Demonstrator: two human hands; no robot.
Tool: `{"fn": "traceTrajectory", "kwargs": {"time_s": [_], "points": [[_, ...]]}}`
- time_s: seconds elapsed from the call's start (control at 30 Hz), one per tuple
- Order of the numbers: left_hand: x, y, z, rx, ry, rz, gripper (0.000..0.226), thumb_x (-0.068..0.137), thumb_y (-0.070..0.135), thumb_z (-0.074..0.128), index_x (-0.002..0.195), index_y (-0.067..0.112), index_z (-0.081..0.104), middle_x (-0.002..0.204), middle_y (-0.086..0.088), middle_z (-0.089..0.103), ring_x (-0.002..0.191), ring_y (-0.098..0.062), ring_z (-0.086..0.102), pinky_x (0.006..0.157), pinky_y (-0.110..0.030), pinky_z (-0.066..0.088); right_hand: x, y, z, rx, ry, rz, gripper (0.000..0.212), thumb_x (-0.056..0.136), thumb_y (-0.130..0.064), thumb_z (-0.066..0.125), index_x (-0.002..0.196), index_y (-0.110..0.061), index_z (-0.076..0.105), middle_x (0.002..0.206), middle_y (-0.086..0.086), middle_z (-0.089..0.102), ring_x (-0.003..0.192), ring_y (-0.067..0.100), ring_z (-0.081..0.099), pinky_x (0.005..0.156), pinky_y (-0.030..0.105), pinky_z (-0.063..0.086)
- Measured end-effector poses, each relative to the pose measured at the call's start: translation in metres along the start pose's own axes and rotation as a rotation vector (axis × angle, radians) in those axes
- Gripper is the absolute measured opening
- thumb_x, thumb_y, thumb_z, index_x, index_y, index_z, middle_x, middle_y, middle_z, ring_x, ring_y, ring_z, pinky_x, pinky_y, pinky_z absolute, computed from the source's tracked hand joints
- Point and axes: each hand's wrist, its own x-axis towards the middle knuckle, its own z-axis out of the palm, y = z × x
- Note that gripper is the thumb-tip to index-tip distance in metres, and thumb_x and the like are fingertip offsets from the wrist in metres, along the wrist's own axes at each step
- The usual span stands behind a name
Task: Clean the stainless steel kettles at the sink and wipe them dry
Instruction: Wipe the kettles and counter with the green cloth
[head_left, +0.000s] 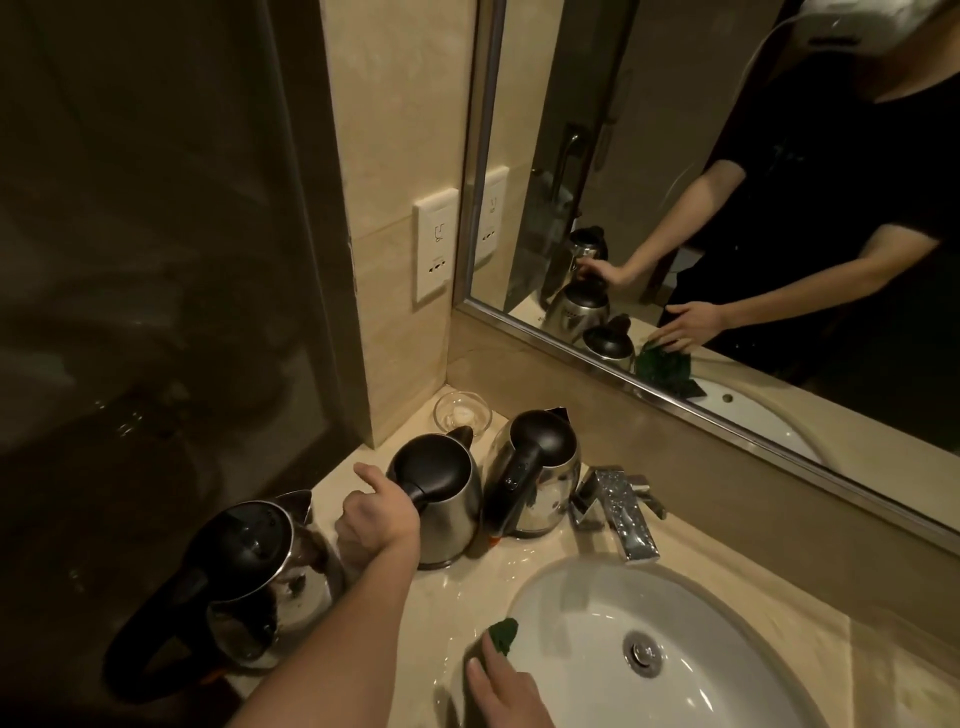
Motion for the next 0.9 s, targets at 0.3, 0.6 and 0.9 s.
{"fn": "traceTrajectory", "kwargs": {"time_s": [0.3,0.6,0.9], "points": [[-0.006,-0.001,-0.063,0.386,-0.158,0.862,0.065,0.092,0.065,0.014,0.109,0.019,0.057,0.107,0.000,0.057,0.091,-0.013,0.050,0.076,-0.030,0.044,-0.017,-0.034,0.025,-0.335,0.026,-0.012,0.068,0.092,-0.064,0.027,0.151,-0.036,0.005,0.154,-0.004,0.026,0.137,0.019,0.031,0.114,0.040,0.022],[0.049,-0.049,-0.182,0.425,0.124,1.257,0.043,0.094,0.051,0.038,0.084,0.016,0.062,0.086,-0.002,0.060,0.080,-0.020,0.057,0.076,-0.038,0.048,-0.019,-0.044,0.067,-0.366,0.048,-0.032,0.069,0.090,-0.070,0.021,0.150,-0.043,-0.001,0.159,-0.013,0.010,0.144,0.020,0.015,0.114,0.050,0.016],[0.104,-0.136,-0.229,0.510,-0.123,0.897,0.057,0.094,0.062,0.026,0.109,0.017,0.059,0.108,-0.001,0.059,0.101,-0.021,0.057,0.086,-0.037,0.046,-0.015,-0.038,0.111,-0.541,0.084,-0.011,0.072,0.086,-0.074,0.014,0.149,-0.045,-0.006,0.158,-0.017,0.010,0.141,0.019,0.020,0.111,0.046,0.025]]}}
